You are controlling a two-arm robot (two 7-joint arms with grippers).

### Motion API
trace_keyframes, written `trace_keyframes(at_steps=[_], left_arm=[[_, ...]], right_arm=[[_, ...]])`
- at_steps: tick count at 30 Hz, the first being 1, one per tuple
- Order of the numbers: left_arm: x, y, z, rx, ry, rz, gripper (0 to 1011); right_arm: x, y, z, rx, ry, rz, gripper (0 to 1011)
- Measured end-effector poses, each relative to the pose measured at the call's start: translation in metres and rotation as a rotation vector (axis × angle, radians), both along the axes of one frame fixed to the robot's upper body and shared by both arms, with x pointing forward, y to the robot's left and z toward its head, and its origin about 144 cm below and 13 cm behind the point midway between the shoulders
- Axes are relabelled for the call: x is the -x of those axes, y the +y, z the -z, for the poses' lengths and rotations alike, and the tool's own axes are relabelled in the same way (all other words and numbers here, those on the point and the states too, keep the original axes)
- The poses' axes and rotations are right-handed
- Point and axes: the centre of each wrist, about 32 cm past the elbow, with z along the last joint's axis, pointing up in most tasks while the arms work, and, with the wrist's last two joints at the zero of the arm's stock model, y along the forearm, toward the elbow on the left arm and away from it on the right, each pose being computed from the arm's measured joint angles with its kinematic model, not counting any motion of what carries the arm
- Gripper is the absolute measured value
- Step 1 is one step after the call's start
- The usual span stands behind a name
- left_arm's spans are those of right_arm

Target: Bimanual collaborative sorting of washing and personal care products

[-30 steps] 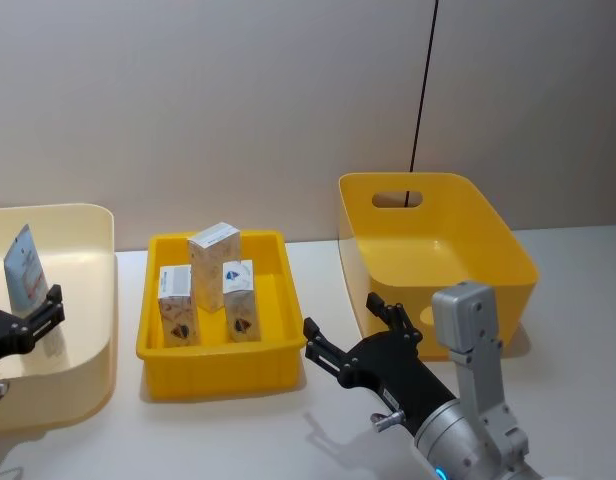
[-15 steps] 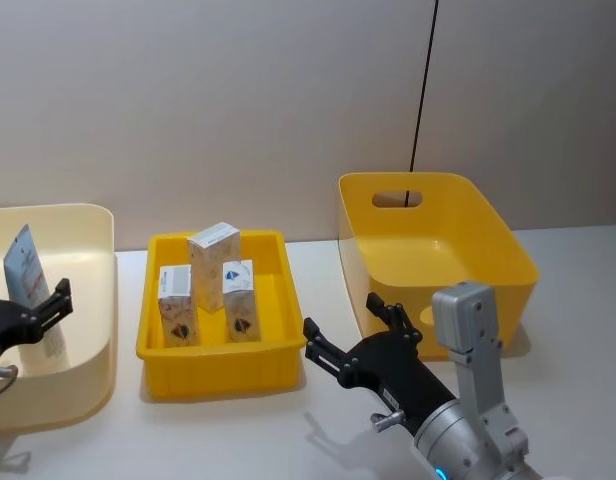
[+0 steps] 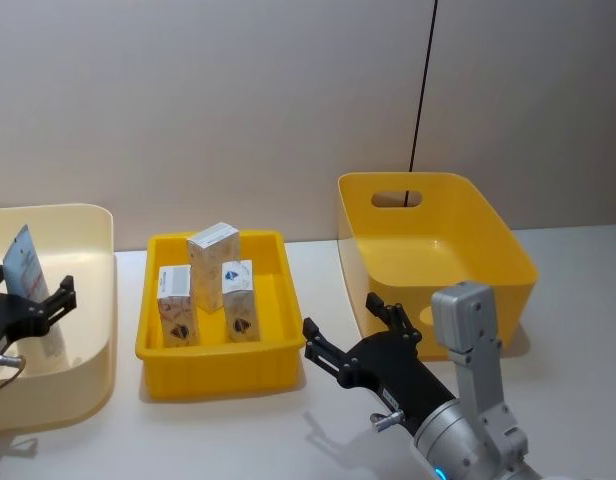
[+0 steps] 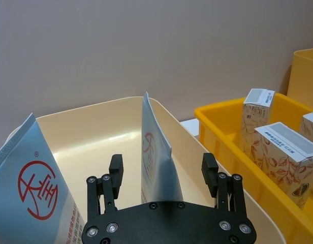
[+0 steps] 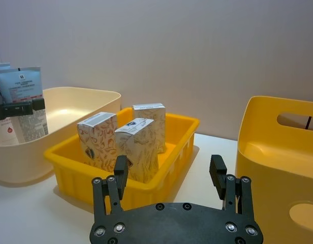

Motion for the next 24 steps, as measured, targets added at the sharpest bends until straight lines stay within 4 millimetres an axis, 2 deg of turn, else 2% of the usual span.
trace_keyframes(at_steps=[9,10,12,14,15,16,19,20,21,22,24], left_arm=[[-0.0032,-0.0021,-0.0010,-0.009,0.007,-0.006,785],[-0.0037,-0.0024,-0.0012,-0.010,0.007,-0.006,730],[-0.0042,-0.0026,-0.0014,-0.011,0.008,-0.007,690],[-0.0045,-0.0029,-0.0015,-0.012,0.009,-0.008,592],[-0.0046,-0.0030,-0.0014,-0.012,0.009,-0.008,592],[-0.0049,-0.0032,-0.0015,-0.013,0.010,-0.008,530],[-0.0050,-0.0032,-0.0016,-0.013,0.010,-0.009,508],[-0.0053,-0.0035,-0.0017,-0.014,0.010,-0.009,426],[-0.0054,-0.0035,-0.0017,-0.014,0.011,-0.009,415],[-0.0054,-0.0035,-0.0017,-0.014,0.011,-0.009,338],[-0.0054,-0.0036,-0.0017,-0.014,0.011,-0.009,305]], right_arm=[[0.0000,0.0000,0.0000,0.000,0.000,0.000,1001],[0.0000,0.0000,0.0000,0.000,0.000,0.000,1001],[0.0000,0.0000,0.0000,0.000,0.000,0.000,1001],[0.0000,0.0000,0.0000,0.000,0.000,0.000,1001],[0.0000,0.0000,0.0000,0.000,0.000,0.000,1001],[0.0000,0.0000,0.0000,0.000,0.000,0.000,1001],[0.0000,0.0000,0.0000,0.000,0.000,0.000,1001],[0.0000,0.0000,0.0000,0.000,0.000,0.000,1001],[0.0000,0.0000,0.0000,0.000,0.000,0.000,1001],[0.0000,0.0000,0.0000,0.000,0.000,0.000,1001],[0.0000,0.0000,0.0000,0.000,0.000,0.000,1001]])
